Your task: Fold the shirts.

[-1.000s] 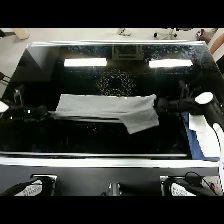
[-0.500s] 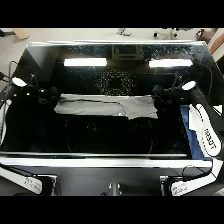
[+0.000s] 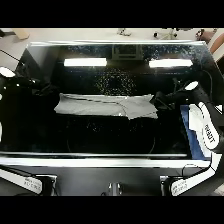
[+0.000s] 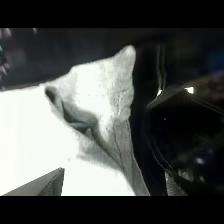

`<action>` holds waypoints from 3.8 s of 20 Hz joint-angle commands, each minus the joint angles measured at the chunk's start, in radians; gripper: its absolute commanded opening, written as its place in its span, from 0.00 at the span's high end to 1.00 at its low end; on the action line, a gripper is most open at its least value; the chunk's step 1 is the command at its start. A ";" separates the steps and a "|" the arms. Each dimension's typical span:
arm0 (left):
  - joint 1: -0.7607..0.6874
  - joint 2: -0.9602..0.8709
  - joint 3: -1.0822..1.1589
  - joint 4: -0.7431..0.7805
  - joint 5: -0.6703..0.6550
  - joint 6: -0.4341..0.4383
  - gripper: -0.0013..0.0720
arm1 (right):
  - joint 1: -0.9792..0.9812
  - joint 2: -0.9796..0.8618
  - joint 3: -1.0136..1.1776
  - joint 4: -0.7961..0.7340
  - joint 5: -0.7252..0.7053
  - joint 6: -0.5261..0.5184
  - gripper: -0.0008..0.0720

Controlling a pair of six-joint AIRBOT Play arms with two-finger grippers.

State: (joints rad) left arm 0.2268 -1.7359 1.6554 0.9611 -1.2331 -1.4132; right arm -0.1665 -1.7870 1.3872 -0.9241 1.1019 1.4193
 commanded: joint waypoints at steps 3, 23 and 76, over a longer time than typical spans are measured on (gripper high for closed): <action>-0.064 0.110 0.010 -0.001 -0.061 0.011 0.19 | 0.086 -0.071 0.006 0.046 -0.023 0.060 0.37; -0.921 -0.315 -0.168 -1.069 0.546 0.306 0.95 | 0.082 0.505 0.141 0.058 0.357 0.252 0.97; -0.174 0.653 -0.201 -0.006 0.178 0.063 0.95 | -0.415 0.282 0.246 -0.005 0.257 0.211 0.97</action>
State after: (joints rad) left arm 0.0521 -1.0817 1.4548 0.9546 -1.0550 -1.3518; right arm -0.4435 -1.5509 1.6283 -0.8955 1.3151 1.6211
